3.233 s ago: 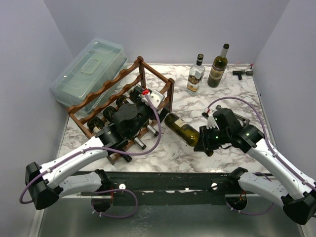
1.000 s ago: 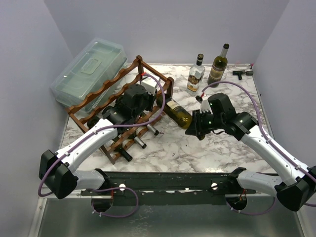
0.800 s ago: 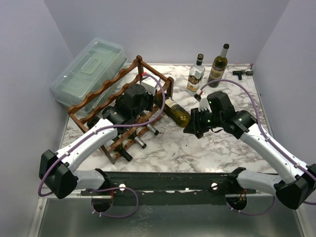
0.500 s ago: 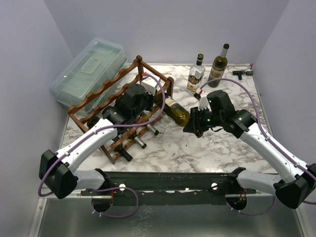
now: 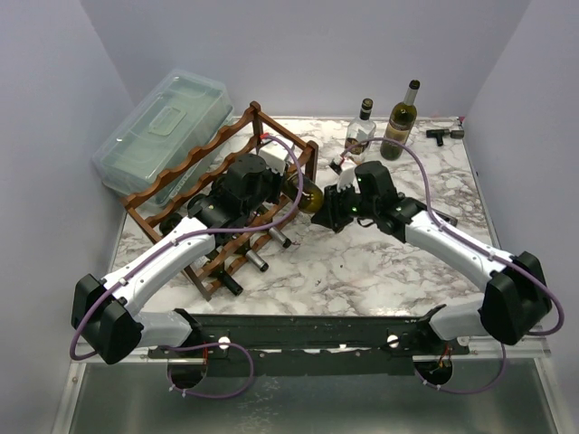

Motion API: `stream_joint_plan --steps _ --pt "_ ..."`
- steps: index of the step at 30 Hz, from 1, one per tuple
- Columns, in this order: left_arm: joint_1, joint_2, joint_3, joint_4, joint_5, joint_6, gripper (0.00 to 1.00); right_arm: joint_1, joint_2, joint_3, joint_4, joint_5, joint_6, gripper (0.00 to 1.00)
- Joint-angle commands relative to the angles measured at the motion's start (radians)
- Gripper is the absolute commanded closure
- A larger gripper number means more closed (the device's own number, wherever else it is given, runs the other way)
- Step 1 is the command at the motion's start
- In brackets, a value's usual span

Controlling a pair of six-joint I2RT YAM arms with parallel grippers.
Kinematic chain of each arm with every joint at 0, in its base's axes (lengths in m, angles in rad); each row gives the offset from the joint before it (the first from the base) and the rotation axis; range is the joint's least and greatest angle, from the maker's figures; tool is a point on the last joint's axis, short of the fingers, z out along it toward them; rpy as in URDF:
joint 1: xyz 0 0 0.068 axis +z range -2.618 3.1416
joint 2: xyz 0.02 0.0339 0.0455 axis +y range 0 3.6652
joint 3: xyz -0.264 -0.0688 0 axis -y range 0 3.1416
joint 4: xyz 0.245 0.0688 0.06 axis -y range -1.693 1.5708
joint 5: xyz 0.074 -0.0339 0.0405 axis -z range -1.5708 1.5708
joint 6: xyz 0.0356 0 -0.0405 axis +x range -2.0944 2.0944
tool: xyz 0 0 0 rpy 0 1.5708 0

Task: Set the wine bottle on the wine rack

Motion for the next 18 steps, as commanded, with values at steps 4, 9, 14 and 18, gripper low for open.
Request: stream_joint_plan --steps 4,9,14,18 --pt "-0.01 -0.026 0.014 -0.03 0.064 -0.019 1.0 0.006 0.144 0.167 0.215 -0.072 -0.171 0.99" --pt "-0.01 -0.034 0.014 -0.03 0.058 -0.009 1.0 0.006 0.204 0.228 0.255 -0.098 -0.229 1.0" --pt "-0.011 -0.03 0.012 -0.03 0.061 -0.005 1.0 0.006 0.249 0.249 0.301 -0.119 -0.258 0.99" --pt "-0.011 -0.027 0.012 -0.031 0.062 -0.004 1.0 0.006 0.269 0.267 0.309 -0.096 -0.259 0.99"
